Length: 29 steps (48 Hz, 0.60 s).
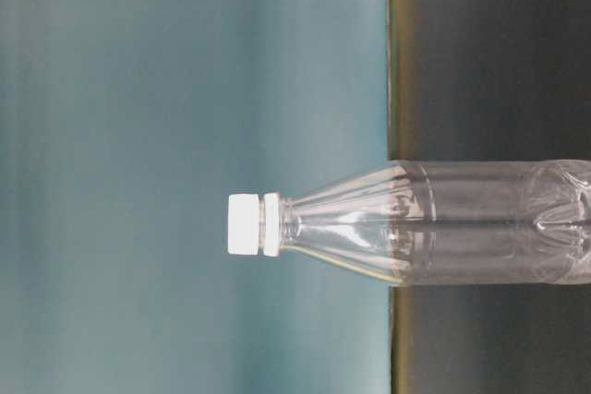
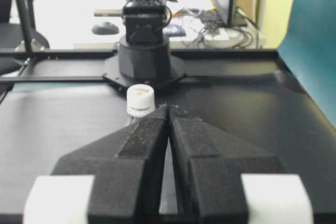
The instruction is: Open the bottle cap by holding the bottle with the left arm and twisting the cap with the right arm.
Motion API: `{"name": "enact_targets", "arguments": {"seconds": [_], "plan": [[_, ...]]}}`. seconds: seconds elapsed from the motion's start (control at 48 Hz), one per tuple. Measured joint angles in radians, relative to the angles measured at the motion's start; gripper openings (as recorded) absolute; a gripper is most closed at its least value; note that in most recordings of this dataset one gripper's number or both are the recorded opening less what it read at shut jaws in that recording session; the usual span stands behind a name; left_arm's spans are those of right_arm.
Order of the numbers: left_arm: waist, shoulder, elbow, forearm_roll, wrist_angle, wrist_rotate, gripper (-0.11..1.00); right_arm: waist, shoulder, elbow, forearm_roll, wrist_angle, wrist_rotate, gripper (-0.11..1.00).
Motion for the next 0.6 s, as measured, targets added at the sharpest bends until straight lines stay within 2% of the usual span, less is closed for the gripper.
{"name": "enact_targets", "arguments": {"seconds": [0.083,0.167,0.416,0.52,0.604], "plan": [[-0.015,0.025,-0.043,0.025,0.008,-0.009,0.09,-0.002,0.0,-0.005,0.003,0.008,0.002,0.01],[-0.035,0.075,-0.11,0.035,0.014,-0.003,0.09,-0.003,0.0,-0.023,0.021,0.046,0.006,-0.01],[-0.015,0.258,-0.225,0.038,0.014,-0.006,0.11,-0.003,0.009,-0.117,0.029,0.267,0.012,-0.01],[-0.002,0.333,-0.262,0.04,0.0,-0.009,0.22,-0.005,0.011,-0.135,0.029,0.321,0.014,-0.01],[0.005,0.383,-0.29,0.04,-0.041,-0.008,0.46,-0.003,0.012,-0.138,0.029,0.333,0.015,-0.01]]}}
